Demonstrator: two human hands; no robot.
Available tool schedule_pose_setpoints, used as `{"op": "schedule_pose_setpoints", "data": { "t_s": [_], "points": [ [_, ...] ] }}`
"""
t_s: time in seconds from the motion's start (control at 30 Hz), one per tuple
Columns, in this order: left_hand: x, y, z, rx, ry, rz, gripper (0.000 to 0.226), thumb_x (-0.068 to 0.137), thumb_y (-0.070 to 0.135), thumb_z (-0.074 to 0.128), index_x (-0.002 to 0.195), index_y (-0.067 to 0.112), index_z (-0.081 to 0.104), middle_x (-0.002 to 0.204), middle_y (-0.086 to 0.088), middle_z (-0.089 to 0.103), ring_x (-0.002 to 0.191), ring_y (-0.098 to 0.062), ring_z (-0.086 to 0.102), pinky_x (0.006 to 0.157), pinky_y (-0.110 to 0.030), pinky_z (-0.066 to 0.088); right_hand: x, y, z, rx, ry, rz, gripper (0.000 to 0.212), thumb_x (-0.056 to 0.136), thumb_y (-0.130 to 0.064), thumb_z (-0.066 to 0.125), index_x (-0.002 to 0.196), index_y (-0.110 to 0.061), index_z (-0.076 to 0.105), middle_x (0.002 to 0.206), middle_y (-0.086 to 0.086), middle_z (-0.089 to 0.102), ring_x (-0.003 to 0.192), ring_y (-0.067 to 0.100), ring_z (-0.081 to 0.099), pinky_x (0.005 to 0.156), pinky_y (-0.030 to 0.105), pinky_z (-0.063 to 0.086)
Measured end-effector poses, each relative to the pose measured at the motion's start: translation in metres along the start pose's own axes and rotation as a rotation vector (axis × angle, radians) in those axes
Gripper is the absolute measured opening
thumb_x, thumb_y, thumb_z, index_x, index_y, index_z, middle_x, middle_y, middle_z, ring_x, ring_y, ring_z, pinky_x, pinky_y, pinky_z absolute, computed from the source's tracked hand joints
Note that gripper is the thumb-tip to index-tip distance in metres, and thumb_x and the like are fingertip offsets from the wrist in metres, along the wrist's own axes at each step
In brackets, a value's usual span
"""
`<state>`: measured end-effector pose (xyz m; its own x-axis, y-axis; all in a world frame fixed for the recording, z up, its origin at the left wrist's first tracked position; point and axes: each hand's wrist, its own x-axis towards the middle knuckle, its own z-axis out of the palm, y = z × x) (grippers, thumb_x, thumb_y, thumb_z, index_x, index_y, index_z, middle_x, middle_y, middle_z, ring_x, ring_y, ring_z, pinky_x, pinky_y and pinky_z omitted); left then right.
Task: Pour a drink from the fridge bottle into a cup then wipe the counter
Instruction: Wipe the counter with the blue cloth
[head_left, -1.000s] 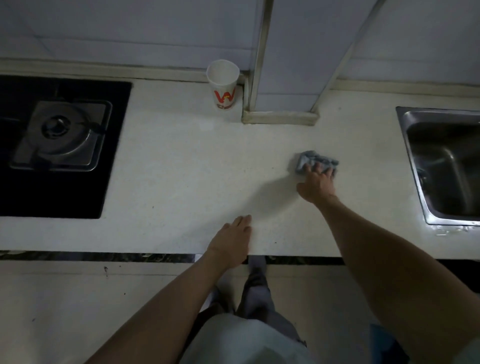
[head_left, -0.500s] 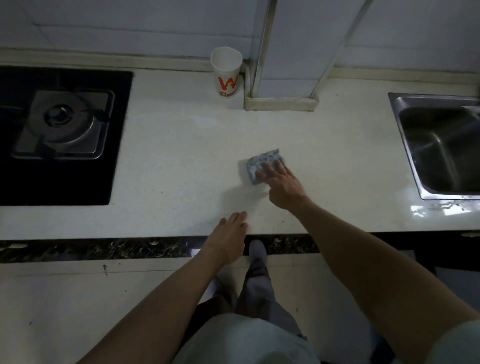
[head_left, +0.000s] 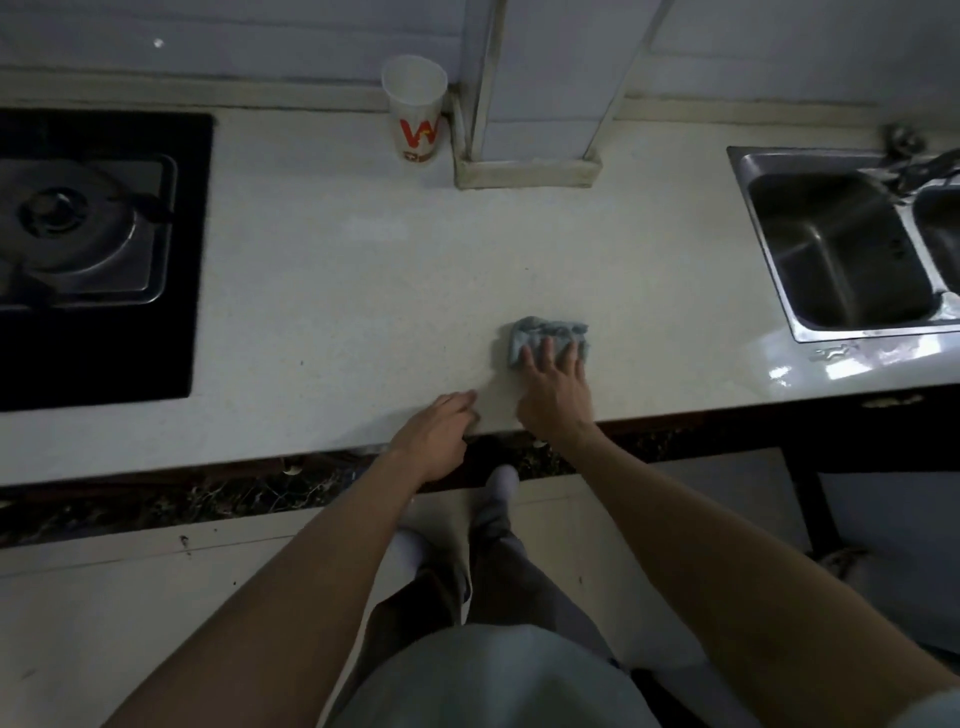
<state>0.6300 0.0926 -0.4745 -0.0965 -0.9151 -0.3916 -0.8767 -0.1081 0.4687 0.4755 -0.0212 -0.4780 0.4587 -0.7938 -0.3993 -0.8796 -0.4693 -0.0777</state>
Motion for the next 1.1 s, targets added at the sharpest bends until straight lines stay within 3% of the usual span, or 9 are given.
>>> {"op": "schedule_pose_setpoints", "data": {
  "t_s": [0.23, 0.33, 0.43, 0.57, 0.67, 0.77, 0.9, 1.1],
  "points": [
    [-0.009, 0.007, 0.006, -0.018, 0.073, -0.039, 0.051, 0.090, 0.003, 0.050, 0.141, 0.005, 0.048, 0.160, -0.010, 0.024, 0.145, -0.023, 0.023, 0.118, -0.027, 0.019, -0.035, -0.008, 0.020, -0.087, 0.016, -0.225, 0.080, 0.088, -0.018, 0.049, 0.155, -0.018, 0.006, 0.162, 0.014, -0.004, 0.145, 0.045, -0.012, 0.119, 0.055, 0.001],
    [-0.016, 0.011, 0.011, -0.008, 0.086, -0.062, 0.055, 0.089, 0.002, 0.050, 0.143, 0.005, 0.045, 0.158, -0.011, 0.026, 0.144, -0.025, 0.022, 0.118, -0.030, 0.022, -0.045, 0.016, 0.024, -0.101, 0.040, -0.301, 0.079, 0.084, -0.011, 0.056, 0.154, -0.016, 0.018, 0.161, 0.017, 0.008, 0.145, 0.048, -0.002, 0.118, 0.058, 0.008],
    [-0.019, 0.013, 0.012, 0.011, 0.090, -0.090, 0.056, 0.090, 0.005, 0.050, 0.145, 0.006, 0.042, 0.154, -0.012, 0.029, 0.142, -0.025, 0.025, 0.116, -0.030, 0.027, -0.059, 0.054, 0.035, -0.084, 0.116, -0.267, 0.079, 0.079, -0.010, 0.067, 0.150, -0.012, 0.032, 0.157, 0.020, 0.024, 0.142, 0.051, 0.012, 0.113, 0.062, 0.023],
    [-0.026, 0.022, 0.015, 0.000, 0.122, -0.165, 0.049, 0.093, 0.010, 0.051, 0.142, 0.006, 0.047, 0.151, -0.013, 0.032, 0.140, -0.026, 0.029, 0.114, -0.030, 0.028, -0.072, 0.083, 0.039, -0.080, 0.138, -0.163, 0.079, 0.081, -0.008, 0.063, 0.152, -0.012, 0.028, 0.157, 0.023, 0.020, 0.143, 0.052, 0.008, 0.115, 0.062, 0.017],
    [-0.035, 0.030, 0.019, -0.021, 0.112, -0.209, 0.050, 0.092, 0.009, 0.049, 0.141, 0.004, 0.047, 0.154, -0.014, 0.030, 0.141, -0.028, 0.028, 0.117, -0.032, 0.025, -0.072, 0.056, 0.032, -0.037, 0.059, -0.025, 0.073, 0.089, -0.021, 0.050, 0.154, -0.012, 0.017, 0.160, 0.023, 0.008, 0.143, 0.052, -0.002, 0.118, 0.060, 0.004],
    [-0.044, 0.034, 0.018, -0.017, 0.077, -0.240, 0.051, 0.089, 0.006, 0.049, 0.140, 0.003, 0.047, 0.155, -0.013, 0.029, 0.140, -0.029, 0.029, 0.116, -0.034, 0.027, -0.075, 0.013, 0.032, 0.086, 0.040, 0.106, 0.078, 0.086, -0.026, 0.049, 0.154, -0.011, 0.015, 0.159, 0.025, 0.005, 0.142, 0.054, -0.006, 0.116, 0.063, 0.003],
    [-0.051, 0.025, 0.014, -0.013, 0.092, -0.281, 0.048, 0.091, 0.008, 0.049, 0.138, 0.003, 0.048, 0.150, -0.014, 0.038, 0.136, -0.030, 0.034, 0.115, -0.037, 0.028, -0.083, -0.029, 0.042, 0.077, 0.011, -0.014, 0.081, 0.085, -0.032, 0.048, 0.154, -0.010, 0.012, 0.159, 0.026, 0.000, 0.141, 0.055, -0.011, 0.115, 0.064, 0.002],
    [-0.060, 0.003, 0.008, 0.012, 0.090, -0.263, 0.045, 0.091, 0.009, 0.048, 0.135, 0.008, 0.051, 0.150, -0.010, 0.038, 0.135, -0.027, 0.035, 0.114, -0.035, 0.029, -0.074, -0.066, 0.039, 0.011, -0.025, -0.092, 0.079, 0.085, -0.030, 0.047, 0.153, -0.007, 0.014, 0.158, 0.027, 0.004, 0.140, 0.057, -0.004, 0.114, 0.065, 0.003]
  ]
}}
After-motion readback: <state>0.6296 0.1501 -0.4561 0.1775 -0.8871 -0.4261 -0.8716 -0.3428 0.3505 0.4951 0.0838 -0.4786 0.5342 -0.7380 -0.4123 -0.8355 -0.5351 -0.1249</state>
